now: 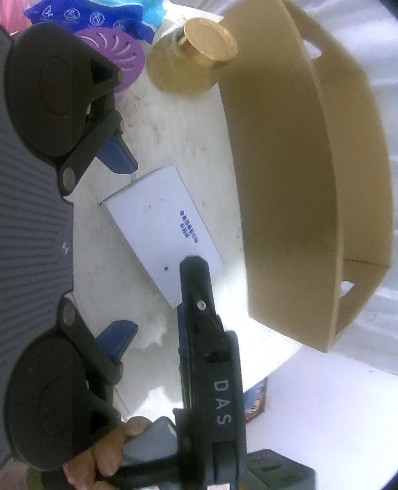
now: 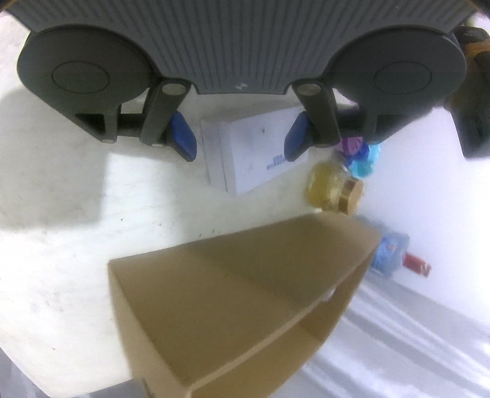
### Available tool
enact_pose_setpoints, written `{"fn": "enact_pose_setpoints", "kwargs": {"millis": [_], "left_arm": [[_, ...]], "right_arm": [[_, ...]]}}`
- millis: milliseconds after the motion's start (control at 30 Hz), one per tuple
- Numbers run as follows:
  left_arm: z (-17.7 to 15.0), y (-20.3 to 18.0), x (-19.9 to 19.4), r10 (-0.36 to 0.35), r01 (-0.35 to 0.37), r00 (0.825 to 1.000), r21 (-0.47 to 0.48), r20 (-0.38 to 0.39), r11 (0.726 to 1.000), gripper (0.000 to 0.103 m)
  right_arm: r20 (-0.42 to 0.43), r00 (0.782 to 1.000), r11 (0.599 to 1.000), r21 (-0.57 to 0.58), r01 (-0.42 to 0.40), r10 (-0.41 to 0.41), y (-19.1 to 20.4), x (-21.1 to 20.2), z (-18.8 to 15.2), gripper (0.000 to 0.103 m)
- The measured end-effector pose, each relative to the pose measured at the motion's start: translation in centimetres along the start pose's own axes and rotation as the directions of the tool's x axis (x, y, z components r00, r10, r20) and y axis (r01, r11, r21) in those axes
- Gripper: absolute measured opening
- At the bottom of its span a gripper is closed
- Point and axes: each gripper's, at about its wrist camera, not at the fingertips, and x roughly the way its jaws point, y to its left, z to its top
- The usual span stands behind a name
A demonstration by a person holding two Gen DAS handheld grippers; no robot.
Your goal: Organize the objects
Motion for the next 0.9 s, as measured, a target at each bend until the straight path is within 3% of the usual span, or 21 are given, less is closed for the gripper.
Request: {"fn": "enact_pose_setpoints", "kwargs": {"millis": [133,300,467,567,600,767,900], "left_arm": [[-1.0,0.4,-1.9,-0.019,0.019,0.999,-0.015,0.038,1.000,0.090],[-1.8,1.8,-3.2,-0.065,0.071,0.993,-0.062,0.095,0.996,0.090],[-2.0,1.4,-4.4,-0.051,0.061,0.981,-0.047,0.186,0.997,0.090],[-2.6,1.7,-5.6,-0.049,0.062,0.971,-0.046,0.235,0.997,0.090],[-2.8,1.7,-6.2,-0.050,0.064,0.968,-0.047,0.248,0.997,0.090],[-3.4,2.7,-8.0,-0.012,0.030,0.956,-0.056,0.294,0.998,0.090],[-4.3,4.4,-11.4,0.079,-0.057,0.939,-0.076,0.336,0.996,0.090]], "right_arm": [[0.027,1.000,1.000,0.016,-0.005,0.005,-0.3,-0.4,-0.2,0.070],[0.048,0.999,0.999,0.050,-0.021,0.018,-1.0,-0.4,-1.0,0.076],[0.081,0.996,0.997,0.061,-0.050,0.045,-1.3,-0.6,-1.6,0.081],[0.091,0.994,0.997,0.055,-0.062,0.057,-1.0,-0.4,-1.8,0.090],[0.095,0.993,0.996,0.056,-0.075,0.069,-0.8,-0.2,-1.9,0.099],[0.105,0.993,0.998,0.015,-0.062,0.060,-0.1,0.0,-2.3,0.102],[0.096,0.995,0.999,0.007,-0.036,0.035,0.2,0.2,-2.2,0.102]]}}
